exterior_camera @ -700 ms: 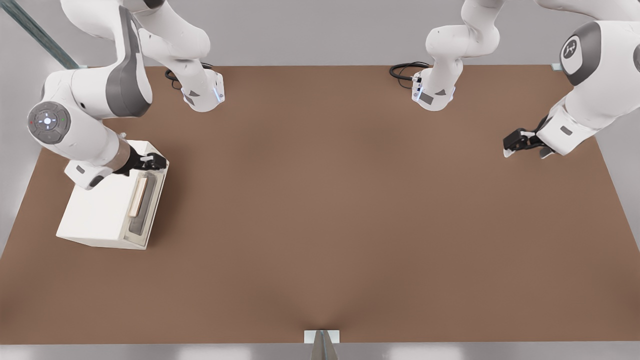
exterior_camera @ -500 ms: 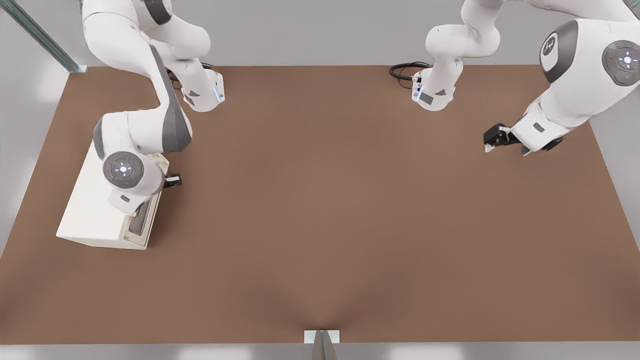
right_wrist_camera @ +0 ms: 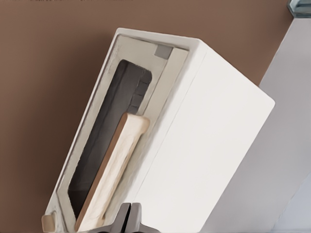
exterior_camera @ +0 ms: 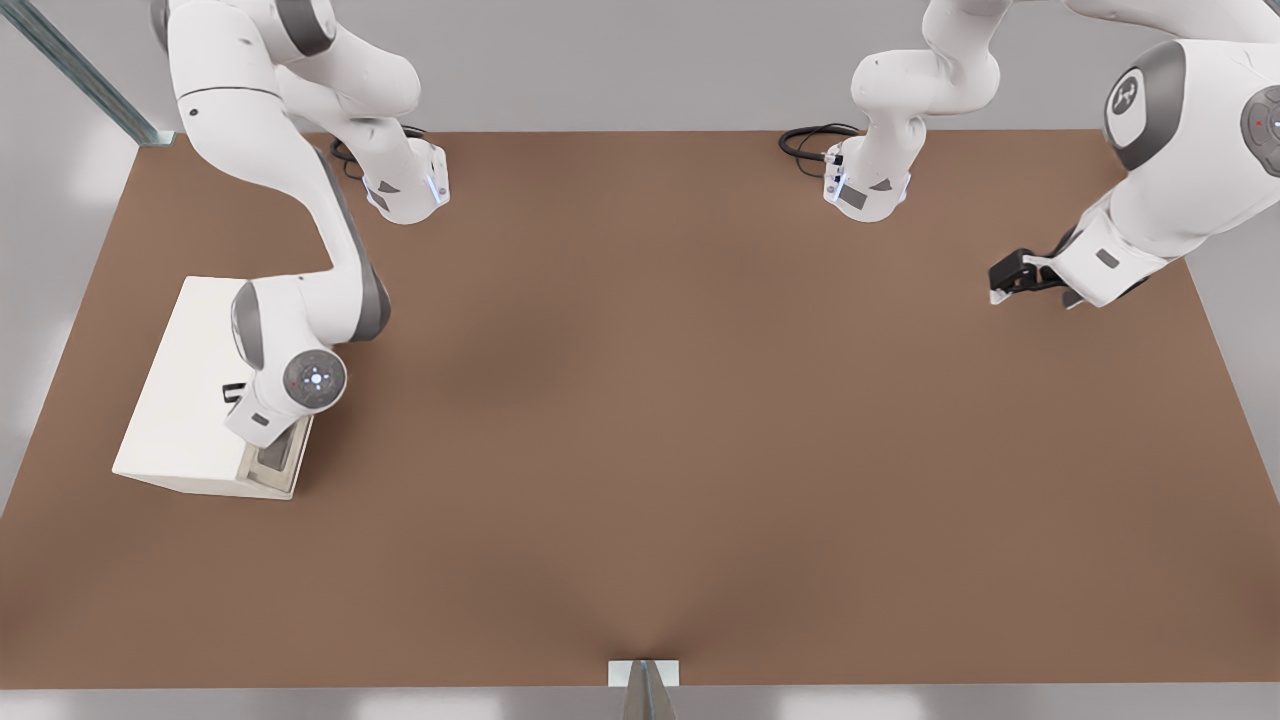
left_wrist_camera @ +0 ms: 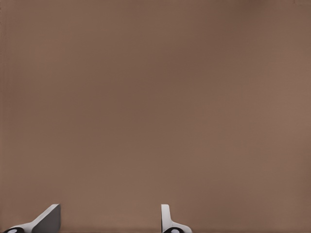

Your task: Keep left arm still and open the oven door with right arm

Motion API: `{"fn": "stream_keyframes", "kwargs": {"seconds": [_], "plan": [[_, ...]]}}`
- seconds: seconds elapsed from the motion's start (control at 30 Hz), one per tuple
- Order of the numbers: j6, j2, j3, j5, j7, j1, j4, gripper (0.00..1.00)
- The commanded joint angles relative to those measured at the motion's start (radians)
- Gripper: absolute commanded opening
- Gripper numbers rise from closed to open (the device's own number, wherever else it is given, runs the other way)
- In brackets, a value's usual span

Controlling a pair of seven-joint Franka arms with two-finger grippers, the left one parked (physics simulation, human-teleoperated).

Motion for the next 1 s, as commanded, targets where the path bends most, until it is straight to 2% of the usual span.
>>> {"fn": "stream_keyframes", "kwargs": {"seconds": [0.0,0.37,0.97], "plan": [[0.076,0.002,0.0,-0.004,0.155,-0.002,-0.017,0.21],[0.127,-0.031,0.0,-0.007,0.184,-0.023,-0.135,0.21],[0.142,-0.025,0.005,-0.005,0.184,-0.051,-0.16,0.21]]}}
